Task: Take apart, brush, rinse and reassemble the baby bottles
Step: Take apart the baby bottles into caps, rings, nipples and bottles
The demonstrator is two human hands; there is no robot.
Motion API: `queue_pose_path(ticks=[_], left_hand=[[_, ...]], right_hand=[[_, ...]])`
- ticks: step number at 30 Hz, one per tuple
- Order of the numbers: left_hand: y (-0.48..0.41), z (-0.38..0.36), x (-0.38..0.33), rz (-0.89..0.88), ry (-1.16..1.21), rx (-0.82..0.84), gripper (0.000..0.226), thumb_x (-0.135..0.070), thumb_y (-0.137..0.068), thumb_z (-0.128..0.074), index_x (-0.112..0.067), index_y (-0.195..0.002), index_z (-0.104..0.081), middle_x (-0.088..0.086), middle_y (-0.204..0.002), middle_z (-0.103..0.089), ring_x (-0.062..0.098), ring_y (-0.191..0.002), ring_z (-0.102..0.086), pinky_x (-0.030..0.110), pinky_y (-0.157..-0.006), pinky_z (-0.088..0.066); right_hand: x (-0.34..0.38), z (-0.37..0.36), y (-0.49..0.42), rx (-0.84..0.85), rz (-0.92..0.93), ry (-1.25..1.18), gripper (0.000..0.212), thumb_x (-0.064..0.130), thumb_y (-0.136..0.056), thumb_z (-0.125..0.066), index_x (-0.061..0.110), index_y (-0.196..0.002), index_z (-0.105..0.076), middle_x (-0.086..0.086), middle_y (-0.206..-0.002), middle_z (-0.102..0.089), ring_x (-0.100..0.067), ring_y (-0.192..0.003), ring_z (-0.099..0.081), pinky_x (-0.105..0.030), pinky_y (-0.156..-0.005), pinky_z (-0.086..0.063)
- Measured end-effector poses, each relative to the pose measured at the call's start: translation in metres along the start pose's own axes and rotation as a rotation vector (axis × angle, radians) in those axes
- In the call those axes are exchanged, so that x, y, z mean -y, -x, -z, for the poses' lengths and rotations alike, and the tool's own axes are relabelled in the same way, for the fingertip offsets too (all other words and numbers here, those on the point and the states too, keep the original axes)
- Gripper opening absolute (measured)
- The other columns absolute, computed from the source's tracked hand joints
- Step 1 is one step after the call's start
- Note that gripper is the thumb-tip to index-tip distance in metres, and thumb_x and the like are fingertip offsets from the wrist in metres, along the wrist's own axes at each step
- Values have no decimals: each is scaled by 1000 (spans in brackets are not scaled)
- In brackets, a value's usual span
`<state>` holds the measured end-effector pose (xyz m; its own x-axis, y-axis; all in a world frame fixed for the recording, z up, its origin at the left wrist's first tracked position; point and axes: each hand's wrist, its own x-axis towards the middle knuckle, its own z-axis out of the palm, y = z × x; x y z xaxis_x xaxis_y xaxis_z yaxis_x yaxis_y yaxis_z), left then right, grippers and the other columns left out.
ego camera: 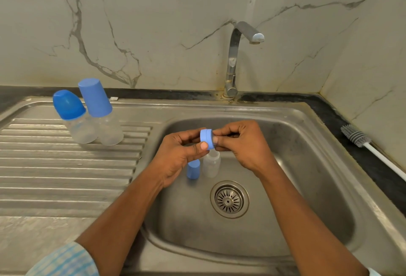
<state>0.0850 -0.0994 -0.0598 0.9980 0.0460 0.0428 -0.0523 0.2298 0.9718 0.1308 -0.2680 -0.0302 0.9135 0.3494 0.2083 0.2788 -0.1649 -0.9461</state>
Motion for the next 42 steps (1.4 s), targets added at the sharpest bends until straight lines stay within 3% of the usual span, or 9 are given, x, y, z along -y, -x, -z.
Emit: queue_pose_path(ticks=[6,12,19,22,25,31,34,38,42], left_hand=[[-3,0,-5,73,125,9,37,-10,-76,-67,-7,-113,-68,11,-109,-75,22,-102,-72,26,-80,-59],[-3,0,-4,122,113,7,41,-18,-77,-68,-4,-115,-68,16,-110,-74,25,-102,-72,29,-83,-60],[-2,0,-3,137,2,6,39,-24,-72,-73,-11,-108,-71,12,-101,-76,21,-92,-74,29,-77,-61],[-3,-2,-2,152,-18,-34,42,-24,-69,-75,-9,-108,-70,12,-95,-76,18,-83,-73,25,-69,-60],[-4,-1,0,162,19,-68,44,-23,-70,-75,-7,-111,-70,16,-102,-75,20,-88,-72,25,-74,-61],[-6,-1,1,197,126,-42,45,-23,-76,-70,-7,-118,-69,16,-109,-74,21,-97,-72,28,-83,-60],[-6,-2,0,207,128,-48,42,-19,-78,-71,-5,-118,-68,15,-106,-75,19,-93,-72,30,-84,-60],[-10,-2,5,196,86,-97,40,1,-85,-71,-12,-122,-65,13,-100,-72,17,-86,-73,29,-81,-61],[-12,-2,17,154,-273,-130,29,5,-82,-74,-13,-104,-70,15,-100,-70,19,-86,-69,29,-83,-59]], right_hand=[[-1,7,2,76,23,93,30,-1,-84,-71,7,-114,-71,12,-90,-70,9,-81,-67,-7,-74,-49],[-5,0,-1,-44,67,173,12,6,-81,-77,17,-86,-73,10,-77,-69,4,-69,-64,-15,-69,-54],[-9,0,-4,-6,78,178,23,2,-89,-66,8,-110,-74,-2,-96,-66,-18,-89,-67,-32,-84,-58],[-10,2,-3,14,34,131,26,5,-93,-63,11,-117,-71,1,-104,-70,-8,-96,-68,-25,-90,-56],[-9,3,-2,43,-9,90,31,14,-87,-72,13,-118,-70,10,-101,-71,3,-93,-67,-15,-84,-53],[-11,4,-4,55,-99,4,47,9,-83,-76,13,-126,-60,-3,-106,-70,-16,-94,-71,-35,-78,-61],[-11,8,-5,46,-95,-27,54,6,-81,-77,16,-130,-56,-5,-104,-71,-16,-91,-72,-29,-81,-60],[-12,15,-8,-31,-58,104,57,10,-79,-79,19,-130,-56,5,-99,-67,-5,-84,-67,-11,-72,-53],[-20,23,-14,-109,-85,219,60,12,-80,-79,14,-134,-54,9,-94,-61,-2,-78,-61,-8,-66,-47]])
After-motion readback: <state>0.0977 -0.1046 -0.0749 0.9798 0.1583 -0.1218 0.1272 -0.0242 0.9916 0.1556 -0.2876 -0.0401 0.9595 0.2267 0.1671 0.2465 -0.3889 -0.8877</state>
